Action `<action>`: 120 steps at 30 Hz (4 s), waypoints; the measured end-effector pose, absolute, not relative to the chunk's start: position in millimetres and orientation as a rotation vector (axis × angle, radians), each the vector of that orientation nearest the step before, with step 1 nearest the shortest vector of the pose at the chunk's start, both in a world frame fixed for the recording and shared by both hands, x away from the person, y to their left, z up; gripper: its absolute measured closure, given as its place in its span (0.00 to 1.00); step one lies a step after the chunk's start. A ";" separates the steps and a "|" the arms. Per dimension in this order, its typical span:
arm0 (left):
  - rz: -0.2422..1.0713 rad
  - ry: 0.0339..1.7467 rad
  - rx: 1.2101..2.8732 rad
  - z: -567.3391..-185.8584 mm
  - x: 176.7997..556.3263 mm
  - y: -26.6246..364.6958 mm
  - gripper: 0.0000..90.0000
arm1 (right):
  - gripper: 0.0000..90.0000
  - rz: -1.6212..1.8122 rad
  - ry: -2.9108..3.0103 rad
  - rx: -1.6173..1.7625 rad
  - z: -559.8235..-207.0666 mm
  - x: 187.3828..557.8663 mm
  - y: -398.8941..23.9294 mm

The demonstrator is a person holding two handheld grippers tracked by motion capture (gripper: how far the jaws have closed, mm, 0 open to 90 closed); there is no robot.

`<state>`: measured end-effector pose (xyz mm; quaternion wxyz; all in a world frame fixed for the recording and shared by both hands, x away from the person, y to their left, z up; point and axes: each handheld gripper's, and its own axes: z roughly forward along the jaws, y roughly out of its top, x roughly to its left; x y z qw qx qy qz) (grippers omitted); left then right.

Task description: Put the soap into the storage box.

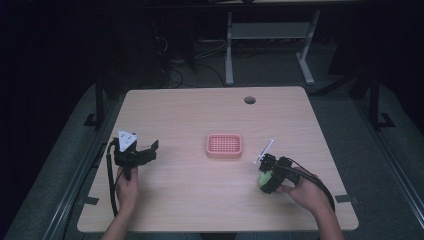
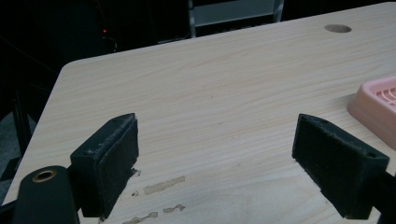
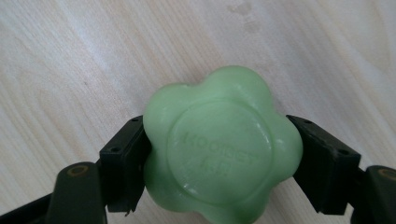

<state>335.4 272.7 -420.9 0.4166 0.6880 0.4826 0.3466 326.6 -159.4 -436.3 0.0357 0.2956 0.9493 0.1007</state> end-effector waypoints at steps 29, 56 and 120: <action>0.875 1.206 1.717 -420.0 334.7 273.6 0.16 | 0.29 0.507 2.885 0.918 -404.9 351.3 -160.2; 0.870 1.213 1.713 -420.0 334.6 273.6 0.16 | 0.29 0.572 2.874 0.896 -387.0 379.7 -145.3; 0.862 1.220 1.709 -419.7 334.7 275.9 0.16 | 0.29 0.550 2.913 0.810 -358.5 441.6 -80.7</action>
